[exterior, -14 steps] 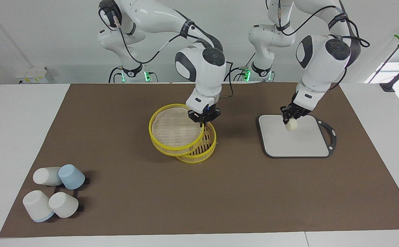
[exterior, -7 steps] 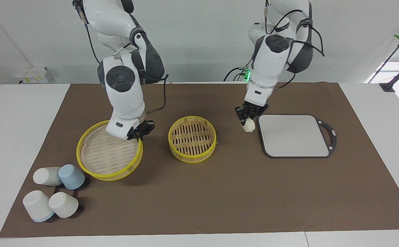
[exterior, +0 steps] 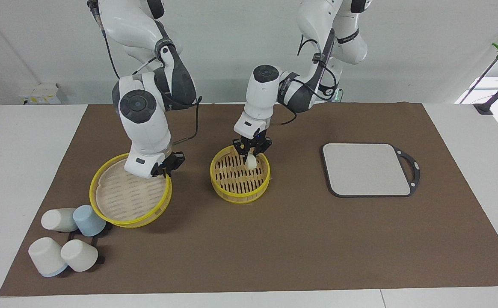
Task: Place bun in steamer
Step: 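Lower the bun into the open steamer and open the left gripper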
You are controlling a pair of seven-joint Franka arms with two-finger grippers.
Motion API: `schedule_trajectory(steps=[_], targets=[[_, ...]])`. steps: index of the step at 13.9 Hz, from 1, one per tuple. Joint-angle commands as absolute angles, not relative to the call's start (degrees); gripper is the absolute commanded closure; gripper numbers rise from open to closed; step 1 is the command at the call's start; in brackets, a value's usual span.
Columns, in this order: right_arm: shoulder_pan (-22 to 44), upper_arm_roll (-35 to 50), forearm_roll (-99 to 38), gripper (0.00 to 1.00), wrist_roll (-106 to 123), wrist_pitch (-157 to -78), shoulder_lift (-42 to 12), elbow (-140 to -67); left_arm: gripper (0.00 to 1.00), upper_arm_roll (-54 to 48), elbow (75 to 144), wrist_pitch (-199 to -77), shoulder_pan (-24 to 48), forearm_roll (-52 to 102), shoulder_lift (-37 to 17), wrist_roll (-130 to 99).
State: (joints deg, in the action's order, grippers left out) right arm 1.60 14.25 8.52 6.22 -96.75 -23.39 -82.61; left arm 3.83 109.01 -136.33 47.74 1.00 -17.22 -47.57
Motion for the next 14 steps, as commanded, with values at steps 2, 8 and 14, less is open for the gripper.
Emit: schedule_trajectory(steps=[2, 8, 14], targets=[[1.05, 14.5, 7.47, 1.0, 7.56, -96.85, -21.8, -83.94, 0.64, 4.83, 109.51, -139.39, 49.31, -0.79, -19.25, -46.93], [1.93, 14.59, 2.66, 1.0, 4.85, -97.82, -21.88, -83.5, 0.0, 4.92, 109.69, -137.3, 48.61, -0.62, -17.85, -48.34], [12.0, 14.85, 1.05, 1.0, -11.56, -104.66, -21.97, -83.41, 0.0, 5.45, 108.81, -114.03, 30.45, -0.7, -0.99, -36.61]])
